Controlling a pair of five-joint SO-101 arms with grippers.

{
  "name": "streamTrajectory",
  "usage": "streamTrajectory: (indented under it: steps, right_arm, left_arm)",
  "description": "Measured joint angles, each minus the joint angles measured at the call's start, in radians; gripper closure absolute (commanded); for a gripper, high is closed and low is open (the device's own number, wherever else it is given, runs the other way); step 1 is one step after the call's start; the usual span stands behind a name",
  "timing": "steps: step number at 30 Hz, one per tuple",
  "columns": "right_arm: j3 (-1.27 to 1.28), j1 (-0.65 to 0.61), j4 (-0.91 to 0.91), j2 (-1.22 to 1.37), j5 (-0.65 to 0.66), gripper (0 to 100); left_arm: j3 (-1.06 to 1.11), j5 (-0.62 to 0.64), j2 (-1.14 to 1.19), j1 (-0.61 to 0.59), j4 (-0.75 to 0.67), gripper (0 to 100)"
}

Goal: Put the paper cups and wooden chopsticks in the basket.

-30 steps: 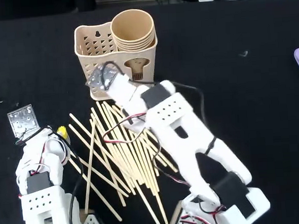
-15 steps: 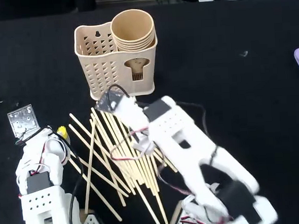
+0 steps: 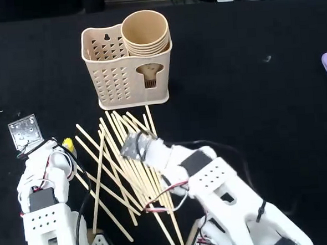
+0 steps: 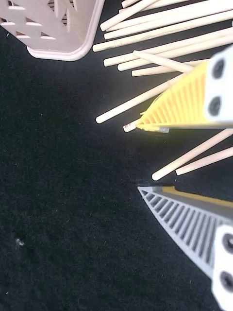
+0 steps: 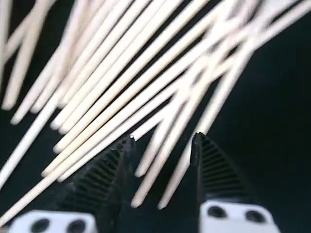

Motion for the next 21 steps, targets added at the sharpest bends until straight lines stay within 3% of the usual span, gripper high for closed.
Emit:
streamTrajectory:
  steps: [5,11,17,21]
  right_arm:
    - [0.000,0.037,-0.126,0.091,0.018,80.1]
    - [-0.071,0.037,-0.155,0.282,0.018,80.4]
    - [-0.083,0.049,-0.155,0.305,0.018,98.6]
    - [-0.083,0.100,-0.155,0.281,0.021,97.8]
  left_arm:
    - [0.000,0.000,0.000,0.000,0.000,81]
    - [0.000,0.000,0.000,0.000,0.000,81]
    - [0.000,0.000,0.000,0.000,0.000,81]
    - [0.000,0.000,0.000,0.000,0.000,81]
